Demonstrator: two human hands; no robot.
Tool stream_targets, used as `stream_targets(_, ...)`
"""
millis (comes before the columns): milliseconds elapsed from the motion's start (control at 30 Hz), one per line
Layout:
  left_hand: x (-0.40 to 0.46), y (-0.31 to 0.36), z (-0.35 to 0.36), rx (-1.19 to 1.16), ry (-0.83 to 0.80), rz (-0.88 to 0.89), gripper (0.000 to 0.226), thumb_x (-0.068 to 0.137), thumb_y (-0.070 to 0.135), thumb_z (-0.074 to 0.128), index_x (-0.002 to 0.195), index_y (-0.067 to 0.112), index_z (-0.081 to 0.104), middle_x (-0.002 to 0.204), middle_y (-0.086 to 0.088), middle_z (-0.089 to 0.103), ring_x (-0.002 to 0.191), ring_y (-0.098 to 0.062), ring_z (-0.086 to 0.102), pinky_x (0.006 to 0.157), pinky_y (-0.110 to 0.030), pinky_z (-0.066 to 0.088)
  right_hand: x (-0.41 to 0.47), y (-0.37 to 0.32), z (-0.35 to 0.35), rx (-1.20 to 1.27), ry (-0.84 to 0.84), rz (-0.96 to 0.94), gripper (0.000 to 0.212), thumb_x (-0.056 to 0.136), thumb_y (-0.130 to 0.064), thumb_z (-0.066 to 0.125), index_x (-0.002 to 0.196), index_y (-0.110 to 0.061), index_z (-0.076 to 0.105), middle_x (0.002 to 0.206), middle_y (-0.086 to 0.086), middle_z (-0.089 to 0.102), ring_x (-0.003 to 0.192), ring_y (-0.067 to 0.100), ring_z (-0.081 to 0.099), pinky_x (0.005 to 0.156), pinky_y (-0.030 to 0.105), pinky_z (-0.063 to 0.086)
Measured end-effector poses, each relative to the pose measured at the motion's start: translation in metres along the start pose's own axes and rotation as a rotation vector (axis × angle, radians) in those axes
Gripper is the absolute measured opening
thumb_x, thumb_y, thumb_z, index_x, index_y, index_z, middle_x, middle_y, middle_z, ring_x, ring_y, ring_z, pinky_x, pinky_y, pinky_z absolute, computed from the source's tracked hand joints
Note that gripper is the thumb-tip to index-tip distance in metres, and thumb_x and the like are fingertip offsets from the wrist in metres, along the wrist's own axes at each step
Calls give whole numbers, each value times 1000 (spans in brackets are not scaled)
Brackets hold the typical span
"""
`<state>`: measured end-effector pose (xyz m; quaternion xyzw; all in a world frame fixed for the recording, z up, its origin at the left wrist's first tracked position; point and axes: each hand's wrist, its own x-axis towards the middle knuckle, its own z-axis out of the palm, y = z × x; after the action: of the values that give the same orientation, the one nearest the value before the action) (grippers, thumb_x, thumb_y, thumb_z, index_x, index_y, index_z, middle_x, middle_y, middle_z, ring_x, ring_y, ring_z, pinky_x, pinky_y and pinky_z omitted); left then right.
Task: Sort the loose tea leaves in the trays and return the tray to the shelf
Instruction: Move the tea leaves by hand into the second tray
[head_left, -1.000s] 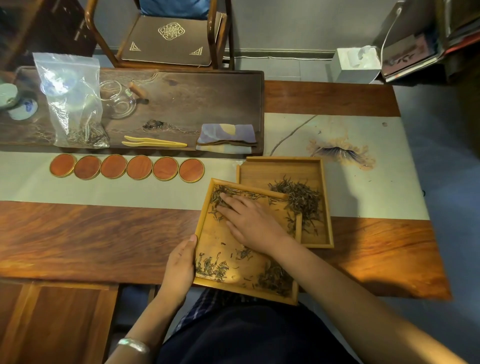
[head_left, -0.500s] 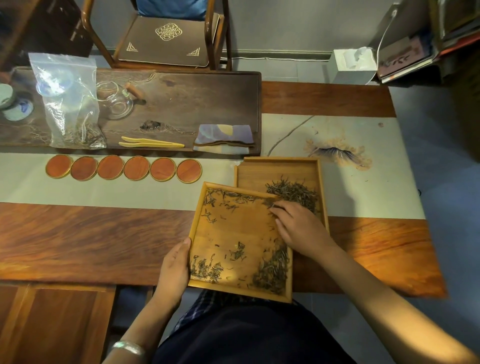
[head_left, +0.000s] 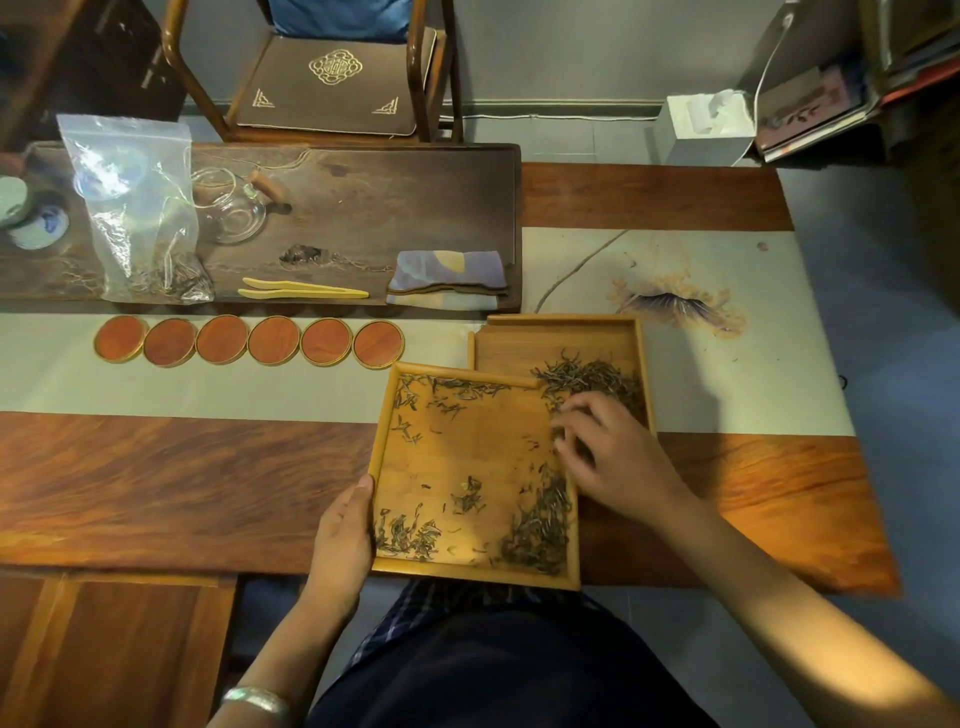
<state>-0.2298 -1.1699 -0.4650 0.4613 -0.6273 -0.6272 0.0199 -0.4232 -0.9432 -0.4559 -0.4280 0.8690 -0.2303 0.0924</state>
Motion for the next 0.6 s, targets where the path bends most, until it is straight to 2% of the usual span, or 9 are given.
stream_targets(100, 2, -2, -2, 28, 35, -19, 37, 103, 32, 37, 90, 16, 68, 79, 2, 69, 61, 7, 62, 55, -7, 44, -21, -19, 5, 5, -200, -172, 36, 90, -42, 53, 111, -14, 62, 110, 0, 56, 96, 11, 54, 75, 22, 52)
stream_targets(200, 4, -1, -2, 15, 48, -24, 36, 103, 33, 38, 89, 19, 68, 72, 7, 71, 62, 8, 63, 53, -5, 43, -38, -22, 14, -62, -294, -224, 41, 89, -48, 52, 112, -16, 61, 112, 2, 57, 101, 14, 55, 80, 26, 52)
stream_targets(300, 3, 1, 1, 30, 46, -9, 36, 103, 31, 38, 84, 20, 67, 68, 8, 70, 59, 10, 61, 51, -2, 41, -35, -16, 21, -128, -257, -231, 29, 89, -35, 56, 109, -14, 62, 109, 4, 59, 97, 17, 57, 75, 26, 52)
stream_targets(433, 0, 2, 5, 57, 30, 1, 35, 103, 30, 39, 83, 22, 66, 78, 5, 67, 59, 12, 61, 52, -1, 40, -16, -6, 21, -157, -189, -198, 21, 88, -20, 64, 106, -10, 62, 106, 6, 58, 92, 17, 57, 71, 23, 52)
stream_targets(600, -3, 3, 7, 43, 13, -4, 36, 103, 31, 39, 86, 17, 68, 78, 2, 69, 61, 6, 63, 53, -4, 43, 10, 11, 18, -220, -140, -115, 23, 90, -12, 60, 112, -5, 61, 110, 12, 57, 97, 24, 56, 73, 33, 55)
